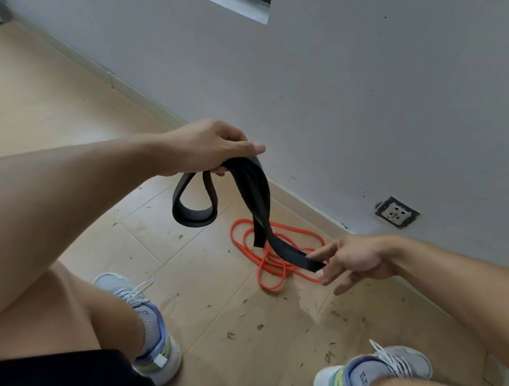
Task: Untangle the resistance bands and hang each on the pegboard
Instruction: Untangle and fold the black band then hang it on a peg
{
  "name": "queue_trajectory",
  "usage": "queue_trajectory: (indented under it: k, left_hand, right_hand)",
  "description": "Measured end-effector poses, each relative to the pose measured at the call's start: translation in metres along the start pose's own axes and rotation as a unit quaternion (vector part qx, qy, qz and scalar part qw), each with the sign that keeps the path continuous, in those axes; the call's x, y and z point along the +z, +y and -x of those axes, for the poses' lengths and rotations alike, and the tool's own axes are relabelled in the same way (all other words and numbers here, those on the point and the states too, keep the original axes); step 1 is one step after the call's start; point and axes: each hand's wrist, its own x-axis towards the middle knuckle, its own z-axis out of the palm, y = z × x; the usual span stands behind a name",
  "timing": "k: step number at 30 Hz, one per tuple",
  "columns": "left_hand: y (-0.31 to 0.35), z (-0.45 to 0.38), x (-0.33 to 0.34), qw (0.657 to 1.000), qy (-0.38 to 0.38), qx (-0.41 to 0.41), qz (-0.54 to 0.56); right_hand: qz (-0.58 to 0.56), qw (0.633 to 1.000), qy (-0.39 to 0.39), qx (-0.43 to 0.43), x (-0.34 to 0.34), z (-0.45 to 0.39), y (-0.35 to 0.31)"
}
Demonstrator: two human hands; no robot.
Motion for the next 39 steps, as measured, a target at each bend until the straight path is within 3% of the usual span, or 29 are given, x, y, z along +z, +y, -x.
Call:
queue_trajectory:
  k: [3,6,10,16,26,33,39]
  left_hand:
    - [0.007,0.005,0.001,0.999,-0.045,0.017,-0.020]
    - [0.010,0.008,0.003,0.994,-0.087,0.033,-0.055]
    - [0.011,0.007,0.009,0.990,-0.090,0.041,-0.097]
    - [0.015,0.006,0.013,0.986,-0.089,0.055,-0.127]
    - [0.024,0.008,0.019,0.991,-0.078,0.060,-0.091]
    - [0.024,0.007,0.021,0.989,-0.062,0.047,-0.122]
    - [0.023,0.007,0.020,0.988,-0.055,0.048,-0.135]
  right_hand:
    - [0.052,0.998,-0.025,-0.013,0.008,0.002,-0.007]
    - [0.078,0.993,0.043,-0.077,0.016,-0.001,-0.013]
    - [0.043,0.971,0.136,-0.190,0.027,-0.002,-0.030]
    - [0.037,0.938,0.189,-0.287,0.042,0.013,-0.061]
    - [-0.022,0.929,0.187,-0.318,0.051,0.021,-0.072]
    - [-0.007,0.922,0.230,-0.312,0.049,0.021,-0.068]
    - [-0.003,0.925,0.219,-0.310,0.049,0.024,-0.067]
